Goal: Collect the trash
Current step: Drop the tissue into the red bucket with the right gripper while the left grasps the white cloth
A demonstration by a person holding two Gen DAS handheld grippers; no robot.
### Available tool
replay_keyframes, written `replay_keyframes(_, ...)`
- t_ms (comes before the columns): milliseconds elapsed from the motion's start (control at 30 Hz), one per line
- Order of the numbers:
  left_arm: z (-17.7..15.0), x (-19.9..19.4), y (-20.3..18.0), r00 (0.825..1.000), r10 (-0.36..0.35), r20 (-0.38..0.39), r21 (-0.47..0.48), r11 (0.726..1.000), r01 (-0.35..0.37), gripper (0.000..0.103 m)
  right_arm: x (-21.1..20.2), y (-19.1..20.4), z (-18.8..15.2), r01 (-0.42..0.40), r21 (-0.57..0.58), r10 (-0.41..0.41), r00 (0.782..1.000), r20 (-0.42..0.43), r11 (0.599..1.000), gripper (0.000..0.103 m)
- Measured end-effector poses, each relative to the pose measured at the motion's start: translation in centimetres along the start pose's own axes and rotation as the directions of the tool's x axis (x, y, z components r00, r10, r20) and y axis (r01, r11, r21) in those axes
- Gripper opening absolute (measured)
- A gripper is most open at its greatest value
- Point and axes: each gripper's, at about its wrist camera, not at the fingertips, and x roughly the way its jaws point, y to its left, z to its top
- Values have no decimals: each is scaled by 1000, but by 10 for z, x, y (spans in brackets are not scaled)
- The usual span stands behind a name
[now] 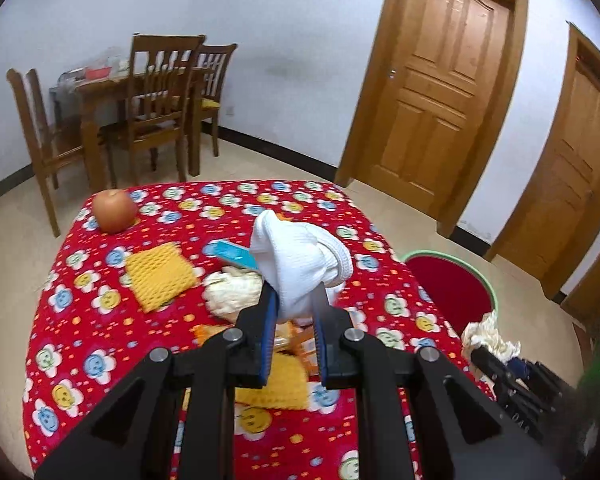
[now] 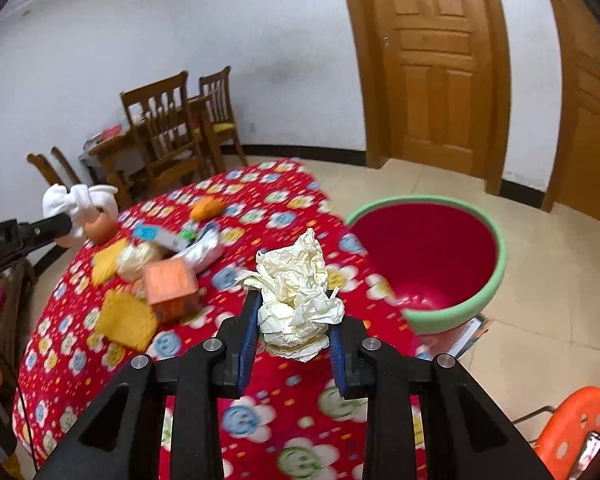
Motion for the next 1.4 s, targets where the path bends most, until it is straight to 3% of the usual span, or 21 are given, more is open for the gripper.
replay_keyframes(467,7,64,-90,990,-88,-108,130,986,101,16,27,-67,35,113,87,-114,993,15,990,31)
replay_keyframes(1000,4,147,-161,967,-109,-229,235,958,164,16,85,-129,48,193,163,-187,981,-51,968,31)
replay_keyframes(1267,1,167,-175,962,-103,-253,253,953,168,16,96,-144,52,181,189,-173,983,-58,965,39)
replay_keyframes(1400,-1,176,-177,959,-98,-267,255,952,168,16,97,-148,53,186,203,-178,982,-57,961,48)
